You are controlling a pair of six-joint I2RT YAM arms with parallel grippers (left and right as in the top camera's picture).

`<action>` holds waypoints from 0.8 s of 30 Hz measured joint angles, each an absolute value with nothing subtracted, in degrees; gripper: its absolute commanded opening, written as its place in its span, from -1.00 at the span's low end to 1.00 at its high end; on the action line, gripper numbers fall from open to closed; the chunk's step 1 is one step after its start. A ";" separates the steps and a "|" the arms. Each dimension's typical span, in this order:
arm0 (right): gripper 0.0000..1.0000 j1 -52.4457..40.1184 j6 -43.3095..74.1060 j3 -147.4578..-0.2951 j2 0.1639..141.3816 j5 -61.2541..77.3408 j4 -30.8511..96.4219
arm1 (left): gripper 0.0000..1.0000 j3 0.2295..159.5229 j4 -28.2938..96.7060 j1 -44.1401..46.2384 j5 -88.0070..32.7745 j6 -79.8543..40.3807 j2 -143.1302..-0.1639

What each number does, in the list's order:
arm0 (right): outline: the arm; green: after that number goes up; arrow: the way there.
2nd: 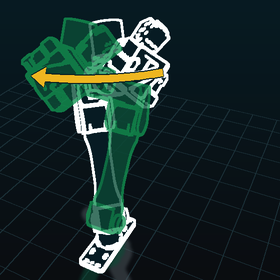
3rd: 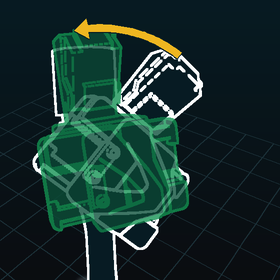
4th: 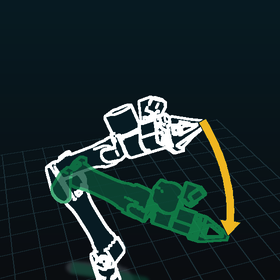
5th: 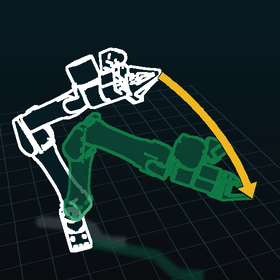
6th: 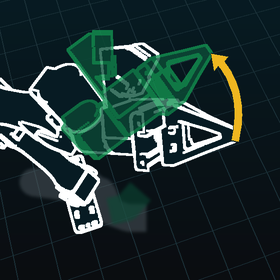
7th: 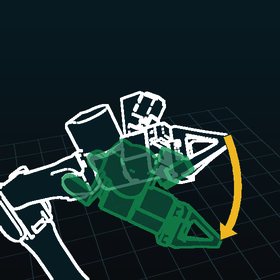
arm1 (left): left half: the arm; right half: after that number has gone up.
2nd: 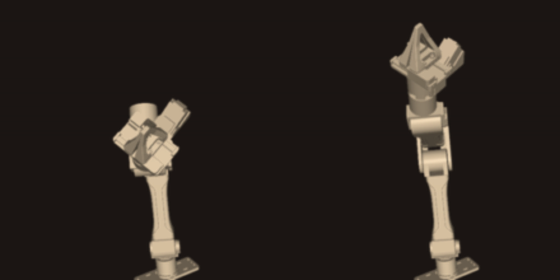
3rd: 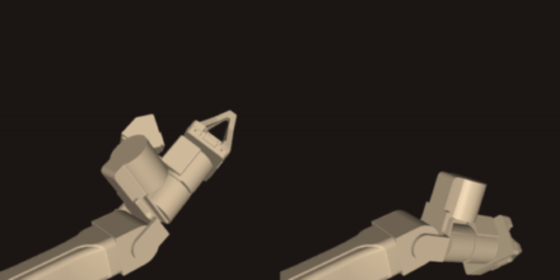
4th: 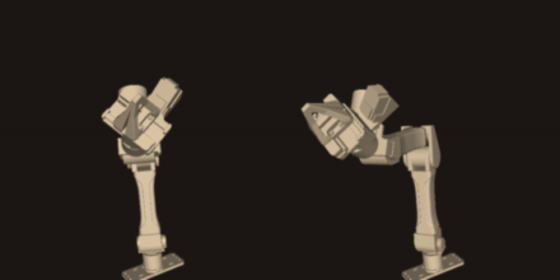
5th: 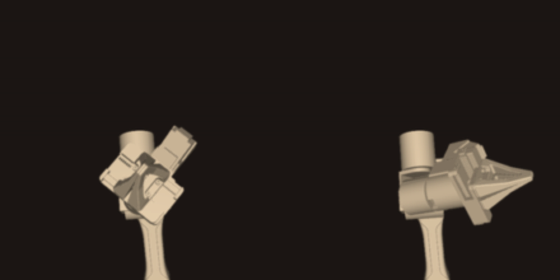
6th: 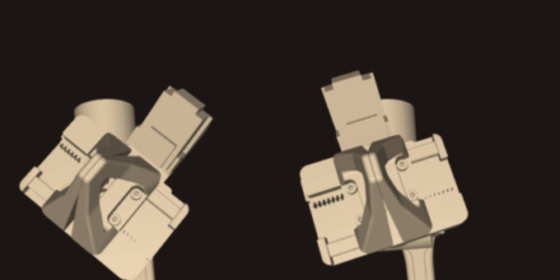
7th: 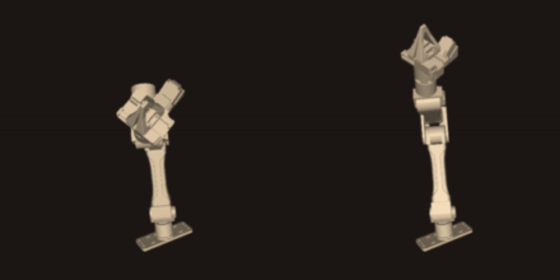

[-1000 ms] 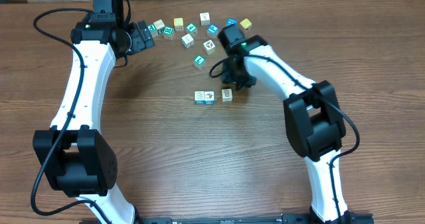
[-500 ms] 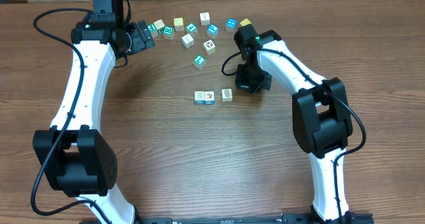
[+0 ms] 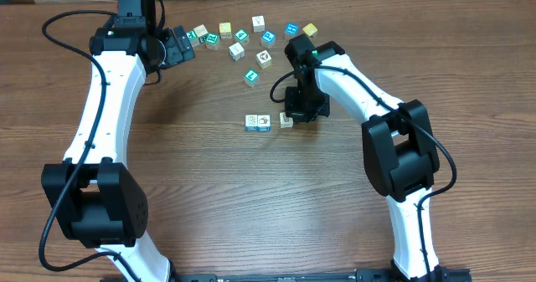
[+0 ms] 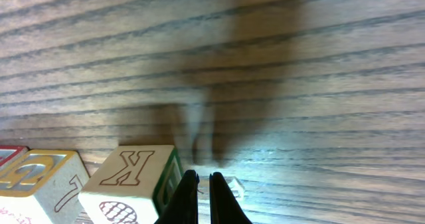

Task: Form a horizontal line

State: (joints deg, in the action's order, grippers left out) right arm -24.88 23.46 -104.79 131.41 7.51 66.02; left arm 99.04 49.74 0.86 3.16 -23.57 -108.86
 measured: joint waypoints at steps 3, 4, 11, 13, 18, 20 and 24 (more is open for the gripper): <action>-0.93 -25.34 23.31 -104.79 131.41 7.53 66.02 | 1.00 99.04 49.74 0.86 3.18 -23.57 -108.86; -0.92 -25.54 23.33 -104.79 131.41 7.53 66.02 | 1.00 99.04 49.76 0.86 3.16 -23.57 -108.86; -0.91 -27.79 23.29 -104.79 131.41 7.60 65.30 | 0.99 99.04 49.76 0.86 3.18 -23.57 -108.86; -0.88 -28.34 23.29 -104.79 131.41 7.55 65.17 | 1.00 99.04 49.74 0.86 3.18 -23.57 -108.86; -0.87 -29.02 23.24 -104.79 131.41 6.98 65.25 | 1.00 99.04 49.76 0.86 3.18 -23.57 -108.86; -0.87 -28.97 23.20 -104.79 131.41 6.39 65.23 | 0.99 99.04 49.76 0.86 3.18 -23.57 -108.86; -0.85 -28.95 23.07 -104.79 131.41 4.58 65.01 | 0.99 99.04 49.74 0.86 3.18 -23.57 -108.86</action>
State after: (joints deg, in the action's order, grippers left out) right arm -28.95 23.07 -104.79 131.41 4.58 65.01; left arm 99.04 49.74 0.86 3.18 -23.57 -108.86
